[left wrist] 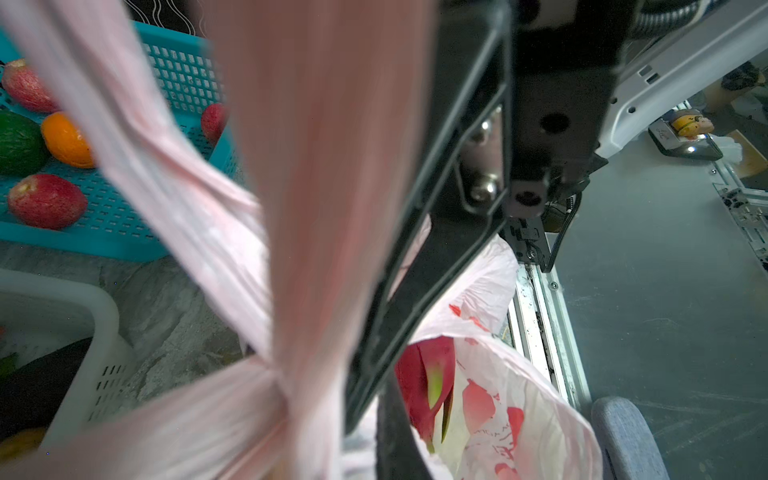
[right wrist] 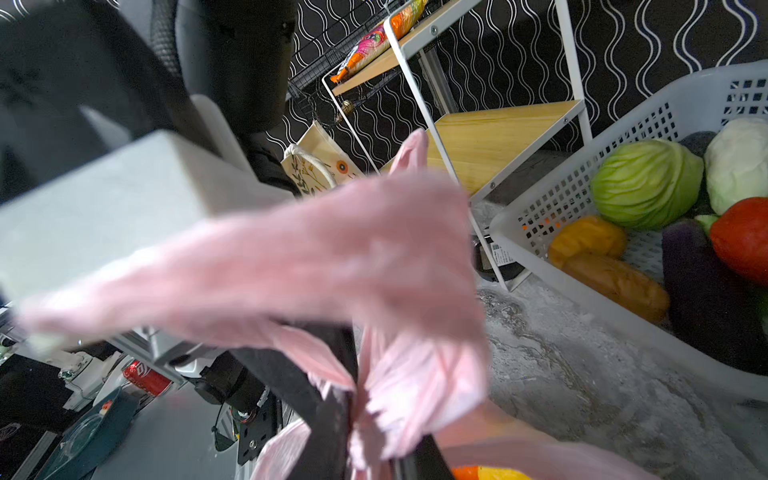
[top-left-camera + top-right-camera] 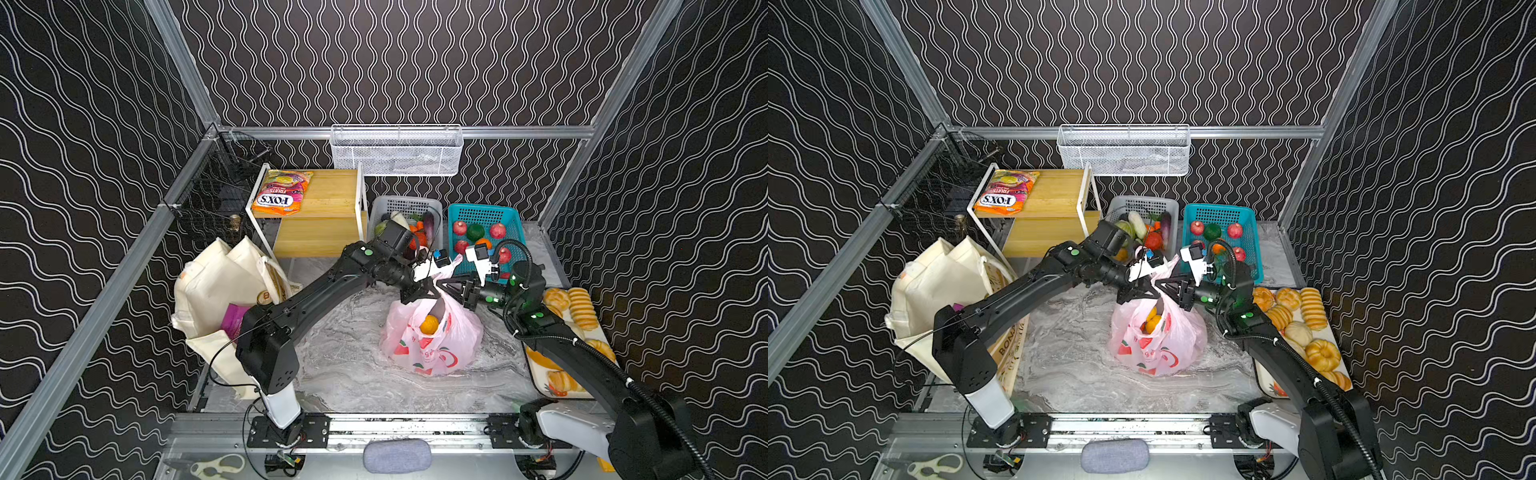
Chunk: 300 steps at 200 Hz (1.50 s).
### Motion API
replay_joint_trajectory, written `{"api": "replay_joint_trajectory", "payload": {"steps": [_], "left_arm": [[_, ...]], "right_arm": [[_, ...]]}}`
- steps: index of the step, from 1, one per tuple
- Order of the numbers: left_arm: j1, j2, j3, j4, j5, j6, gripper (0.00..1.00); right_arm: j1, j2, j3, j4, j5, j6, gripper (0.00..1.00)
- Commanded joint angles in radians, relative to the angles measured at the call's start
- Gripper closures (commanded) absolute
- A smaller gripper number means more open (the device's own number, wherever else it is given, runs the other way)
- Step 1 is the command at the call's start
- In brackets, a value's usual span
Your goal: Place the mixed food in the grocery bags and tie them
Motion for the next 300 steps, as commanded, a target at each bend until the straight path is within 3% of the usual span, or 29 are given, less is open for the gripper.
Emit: {"api": "replay_joint_trajectory", "payload": {"steps": [1, 29, 50, 75, 103, 129, 213, 246, 275, 300], "left_arm": [[0.005, -0.001, 0.01, 0.014, 0.004, -0.021, 1.0], [0.014, -0.012, -0.003, 0.024, -0.016, -0.049, 0.96], [0.027, -0.031, -0.026, 0.046, -0.016, -0.077, 0.83], [0.048, -0.064, -0.056, 0.073, -0.009, -0.105, 0.59], [0.08, -0.117, -0.098, 0.094, -0.001, -0.116, 0.48], [0.157, -0.179, -0.156, 0.196, 0.043, -0.228, 0.4], [0.217, -0.14, -0.026, 0.209, -0.109, -0.495, 0.37], [0.238, -0.125, -0.044, 0.29, -0.051, -0.565, 0.31], [0.24, -0.064, 0.045, 0.198, 0.008, -0.525, 0.31], [0.239, -0.076, 0.002, 0.262, 0.066, -0.51, 0.31]], "right_arm": [[0.001, -0.006, -0.004, 0.042, 0.006, 0.006, 0.89], [0.001, -0.013, -0.016, 0.062, 0.016, 0.017, 0.96], [-0.001, -0.024, -0.025, 0.074, 0.026, 0.014, 0.99], [-0.002, -0.025, -0.025, 0.076, 0.028, 0.017, 0.99], [-0.005, -0.026, -0.039, 0.104, 0.033, 0.031, 0.99], [-0.007, -0.021, -0.038, 0.114, 0.025, 0.037, 0.99], [-0.008, -0.009, -0.025, 0.098, 0.005, 0.036, 0.99], [-0.008, -0.016, -0.028, 0.086, 0.014, 0.031, 0.98], [-0.008, -0.007, -0.013, 0.068, 0.001, 0.022, 0.98], [-0.007, -0.005, -0.011, 0.071, -0.004, 0.024, 0.97]]}}
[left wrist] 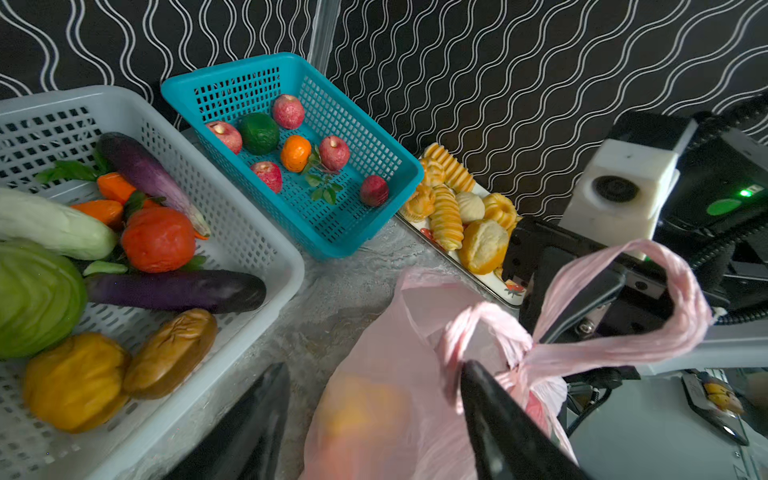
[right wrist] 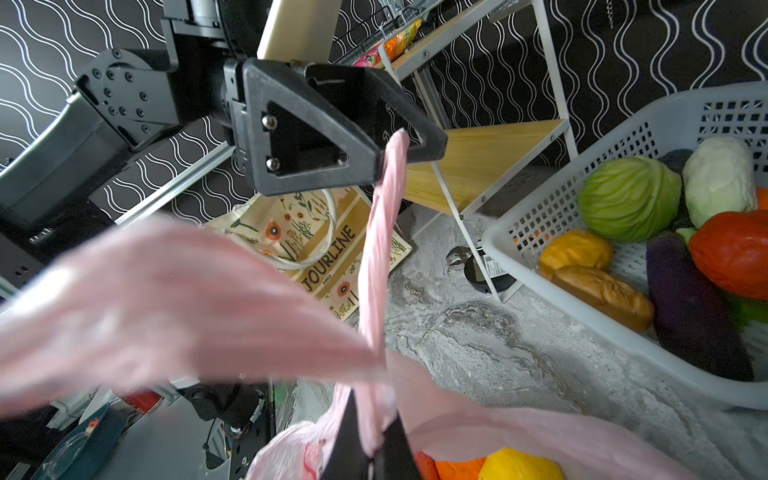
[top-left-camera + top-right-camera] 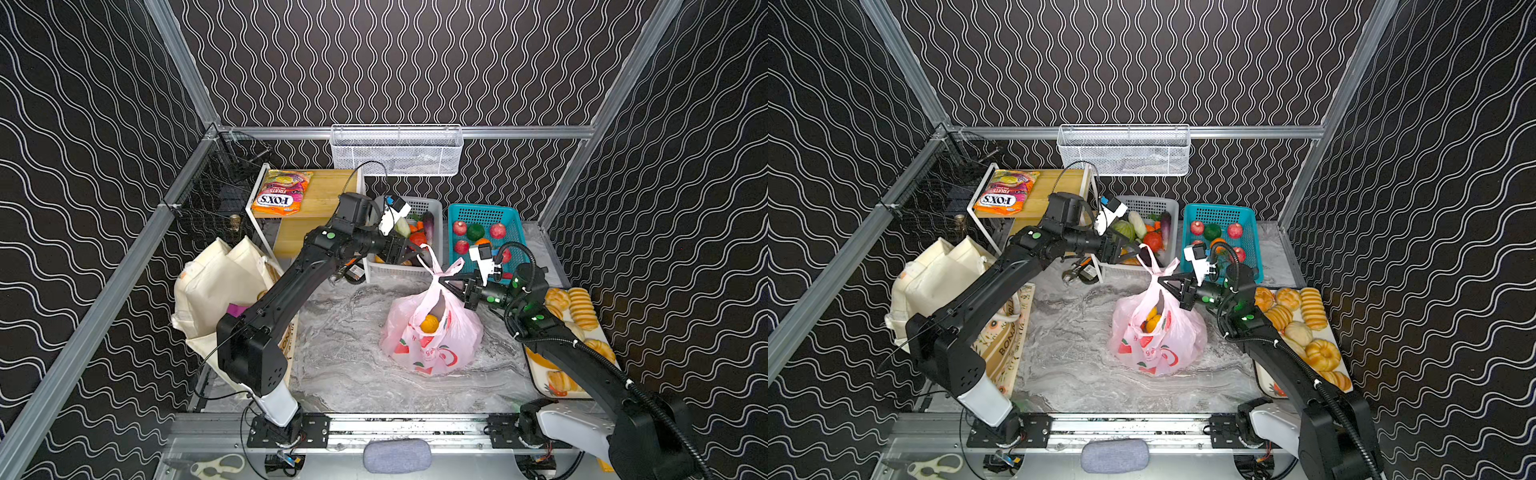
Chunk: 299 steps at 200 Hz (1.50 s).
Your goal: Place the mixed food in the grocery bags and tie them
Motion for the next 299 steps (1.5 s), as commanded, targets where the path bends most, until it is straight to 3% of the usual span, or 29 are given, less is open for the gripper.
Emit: {"api": "replay_joint_trajectory", "payload": {"steps": [1, 46, 88, 100, 126, 137, 160, 197, 299], "left_arm": [[0.002, -0.008, -0.021, 0.044, 0.081, 0.014, 0.31], [0.005, 0.023, 0.035, -0.012, 0.081, 0.015, 0.34], [0.005, 0.032, 0.037, 0.002, 0.136, 0.003, 0.44], [0.005, 0.026, 0.024, 0.03, 0.156, -0.011, 0.52], [0.004, -0.002, -0.015, 0.098, 0.186, -0.038, 0.9], [0.003, -0.026, -0.053, 0.142, 0.186, -0.046, 1.0], [-0.001, -0.086, -0.134, 0.208, 0.157, -0.055, 1.0], [-0.03, -0.157, -0.229, 0.255, 0.144, -0.077, 1.0], [-0.221, -0.154, -0.344, 0.288, 0.101, -0.164, 1.0]], "right_arm": [[0.001, 0.001, 0.009, 0.007, -0.022, -0.007, 0.97], [0.0, -0.001, 0.011, 0.008, -0.027, -0.006, 0.97], [0.0, -0.008, 0.016, -0.014, -0.026, -0.012, 0.97], [0.0, -0.01, 0.015, -0.021, -0.022, -0.013, 0.97], [0.0, -0.014, 0.023, -0.056, 0.019, -0.014, 0.96], [-0.001, -0.014, 0.027, -0.085, 0.069, -0.008, 0.96], [-0.019, -0.005, 0.03, -0.113, 0.144, 0.031, 0.96], [-0.045, -0.008, 0.002, -0.034, 0.14, 0.12, 0.96], [-0.061, 0.002, 0.025, -0.071, 0.162, 0.185, 0.96]]}}
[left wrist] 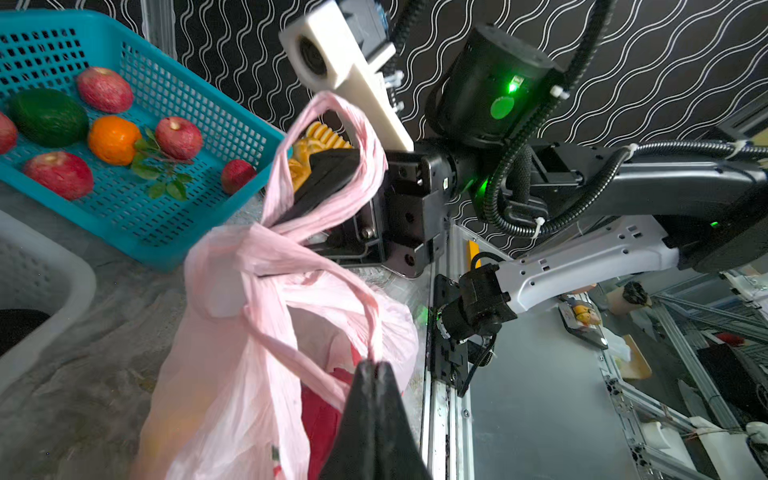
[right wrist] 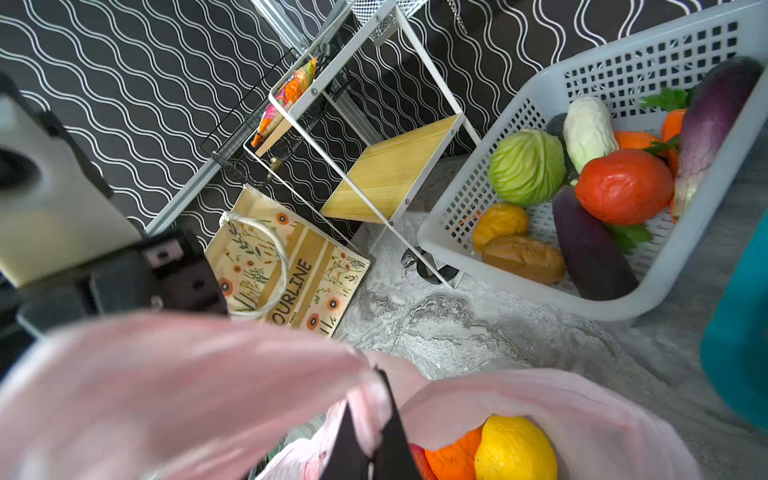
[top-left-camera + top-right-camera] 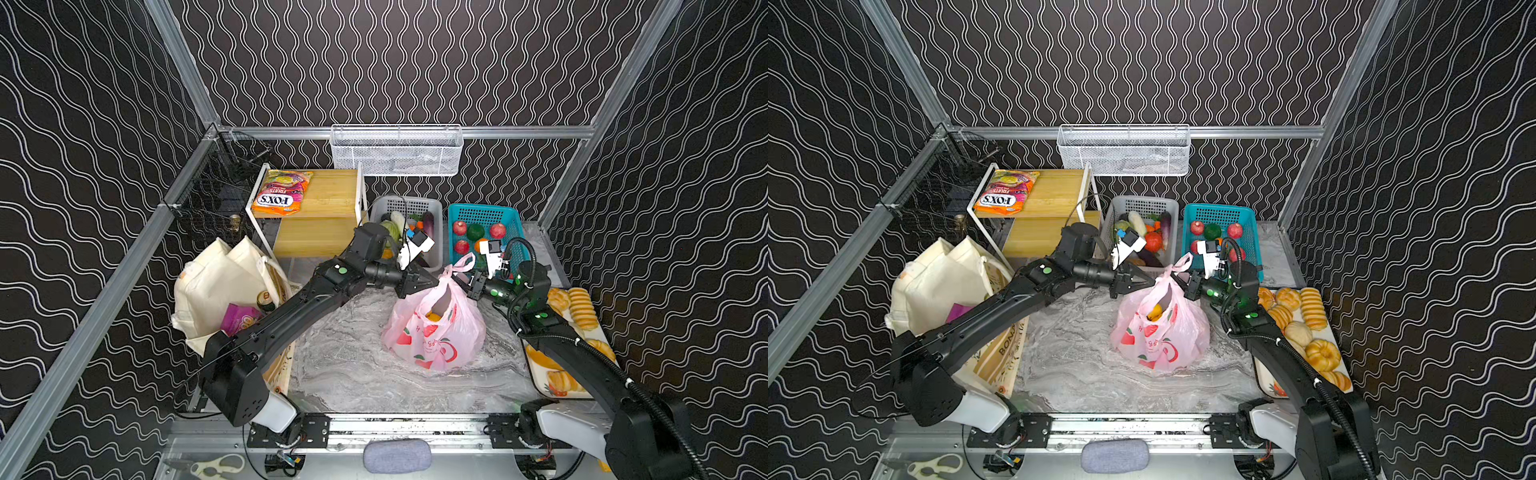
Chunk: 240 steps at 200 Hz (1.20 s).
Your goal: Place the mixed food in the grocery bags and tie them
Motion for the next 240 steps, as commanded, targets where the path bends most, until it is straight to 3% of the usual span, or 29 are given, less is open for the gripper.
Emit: {"api": "replay_joint_trajectory", "payload": {"steps": [1, 18, 70, 109, 129, 145, 172, 195, 240], "left_arm": [[-0.02, 0.012, -0.02, 0.033, -0.007, -0.045, 1.0], [-0.037, 0.034, -0.038, 0.048, 0.015, -0.069, 1.0], [-0.079, 0.117, -0.046, 0.078, -0.061, -0.118, 1.0], [-0.089, 0.158, -0.038, 0.057, -0.255, -0.151, 1.0], [-0.091, 0.152, -0.057, 0.118, -0.303, -0.182, 1.0], [-0.09, 0.146, -0.083, 0.201, -0.303, -0.214, 1.0], [-0.09, 0.172, -0.055, 0.277, -0.191, -0.251, 1.0], [-0.09, 0.191, -0.026, 0.314, -0.163, -0.294, 1.0], [-0.09, 0.173, -0.144, 0.697, -0.198, -0.48, 1.0]], "right_arm": [[-0.004, -0.002, 0.018, 0.003, 0.005, 0.023, 0.96], [-0.005, -0.002, 0.022, 0.006, -0.014, 0.024, 0.96], [-0.005, -0.006, 0.035, -0.039, -0.057, 0.001, 0.94], [-0.006, -0.014, 0.045, -0.092, -0.086, -0.029, 0.94], [-0.006, -0.012, 0.051, -0.105, -0.102, -0.039, 0.94], [-0.007, -0.008, 0.056, -0.109, -0.119, -0.041, 0.94], [-0.005, -0.001, 0.063, -0.101, -0.153, -0.033, 0.93], [-0.006, 0.0, 0.064, -0.088, -0.166, -0.024, 0.93], [-0.006, -0.016, 0.064, -0.107, -0.177, -0.027, 0.93]]}}
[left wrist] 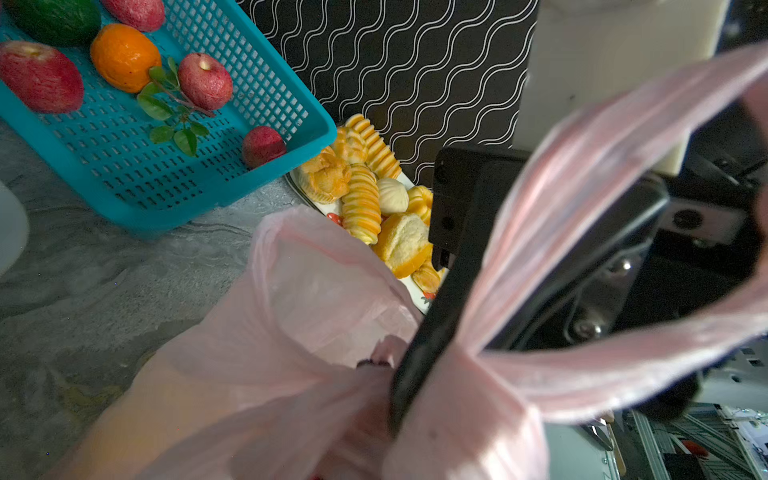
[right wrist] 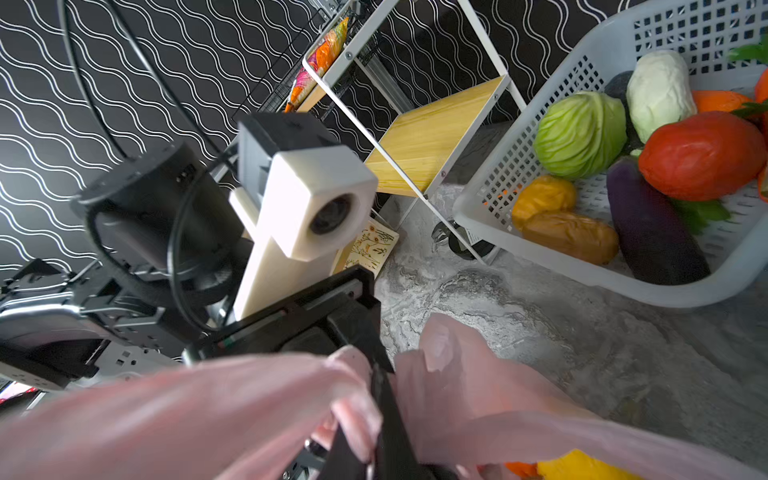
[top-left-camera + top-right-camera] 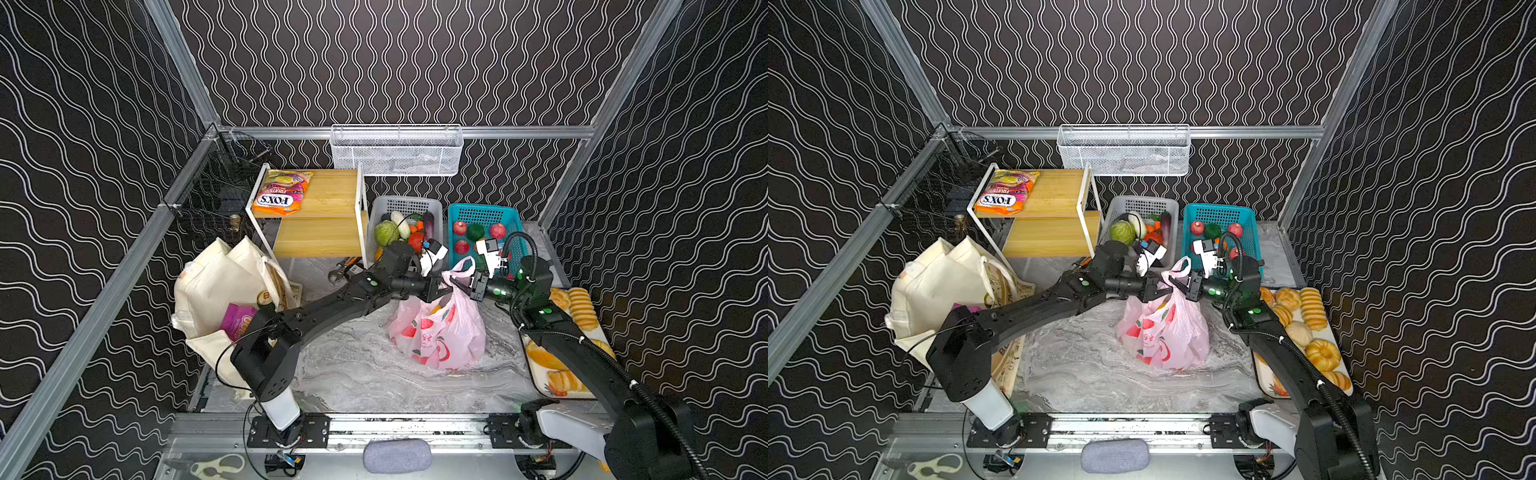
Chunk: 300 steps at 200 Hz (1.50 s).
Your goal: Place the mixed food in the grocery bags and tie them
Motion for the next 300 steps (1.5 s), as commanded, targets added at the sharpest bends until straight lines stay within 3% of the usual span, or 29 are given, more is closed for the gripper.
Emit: {"api": "replay_joint_trajectory", "payload": {"steps": [1, 45, 104, 120, 142, 162, 193, 262, 275, 300], "left_arm": [[0.001, -0.009, -0.044, 0.295, -0.012, -0.127, 1.0], [-0.001, 0.008, -0.164, 0.691, -0.068, -0.268, 1.0], [-0.01, -0.005, -0.217, 0.87, -0.045, -0.191, 1.0], [-0.011, 0.001, -0.216, 0.88, -0.026, -0.189, 1.0], [-0.012, 0.009, -0.223, 0.888, -0.025, -0.188, 1.0], [-0.013, 0.012, -0.229, 0.9, -0.028, -0.182, 1.0], [-0.013, 0.021, -0.227, 0.908, -0.023, -0.182, 1.0], [-0.013, 0.057, -0.216, 0.92, -0.001, -0.199, 1.0], [-0.013, 0.064, -0.213, 0.919, 0.003, -0.2, 1.0], [-0.012, 0.072, -0.212, 0.915, 0.008, -0.205, 1.0]], "right_arm": [[0.002, -0.014, 0.006, -0.003, -0.031, -0.001, 0.93], [0.006, -0.062, -0.028, 0.074, -0.105, 0.027, 0.92], [0.055, -0.133, -0.127, 0.208, -0.067, -0.014, 0.86], [0.054, -0.157, -0.13, 0.171, -0.02, -0.075, 0.72], [0.054, -0.195, -0.111, 0.06, 0.027, -0.202, 0.67], [0.054, -0.236, -0.094, -0.047, 0.077, -0.308, 0.5], [0.054, -0.33, -0.126, -0.126, 0.227, -0.425, 0.39], [0.054, -0.493, -0.246, -0.055, 0.445, -0.448, 0.37], [0.054, -0.507, -0.244, -0.053, 0.527, -0.396, 0.42], [0.051, -0.513, -0.217, -0.064, 0.576, -0.368, 0.54]]}}
